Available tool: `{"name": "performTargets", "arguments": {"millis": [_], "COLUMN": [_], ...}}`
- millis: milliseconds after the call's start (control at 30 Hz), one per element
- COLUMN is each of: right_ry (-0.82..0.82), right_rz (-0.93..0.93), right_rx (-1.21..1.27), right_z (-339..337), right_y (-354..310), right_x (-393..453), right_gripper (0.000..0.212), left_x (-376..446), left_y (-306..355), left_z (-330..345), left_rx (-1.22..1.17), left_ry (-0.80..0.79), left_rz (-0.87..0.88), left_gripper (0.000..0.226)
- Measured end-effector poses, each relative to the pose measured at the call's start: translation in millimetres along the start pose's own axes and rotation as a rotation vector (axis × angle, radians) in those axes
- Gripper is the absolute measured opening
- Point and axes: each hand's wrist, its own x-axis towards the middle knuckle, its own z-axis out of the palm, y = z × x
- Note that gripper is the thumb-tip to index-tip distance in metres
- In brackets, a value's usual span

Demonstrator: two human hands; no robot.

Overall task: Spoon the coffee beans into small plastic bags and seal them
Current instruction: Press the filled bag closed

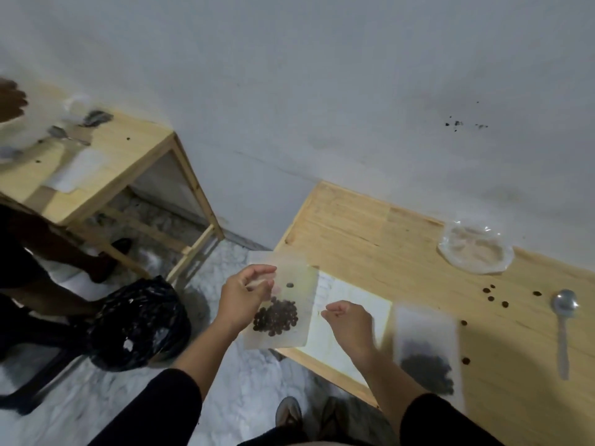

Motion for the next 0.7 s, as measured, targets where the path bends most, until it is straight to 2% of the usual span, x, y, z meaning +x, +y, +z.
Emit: {"name": "performTargets", "arguments": {"millis": [167,333,500,600,700], "right_ry": [0.065,0.134,0.153,0.222,0.395], "right_rz": [-0.048,-0.081,-0.033,0.021,-0.012], "right_rx": [-0.047,-0.145,-0.189,-0.078,0.069], "right_z": [16.8,31.0,46.4,47.2,41.1], "right_y": [-3.0,-3.9,-9.7,-17.3,-39.4], "right_x": [1.0,-1.2,-3.4,-9.8,-17.7], "right_gripper": [0.015,0.011,0.013,0.014,0.009], "left_x": [9.9,23.7,46.6,58.7,69.3], "left_y": [-6.3,-11.4,-7.8,-4.0,-2.2], "left_z": [-10.9,-17.8,-28.8,-35.7,-41.1], "left_rx": [0.013,0.045,0.061,0.082,0.101], "left_ry": [0.050,-0.045,-0.167,-0.241,-0.310], "left_rz": [-0.028,0.017,0.040,0.085,0.106], "left_gripper": [0.020,0.019,0.022,0.023,0.023]}}
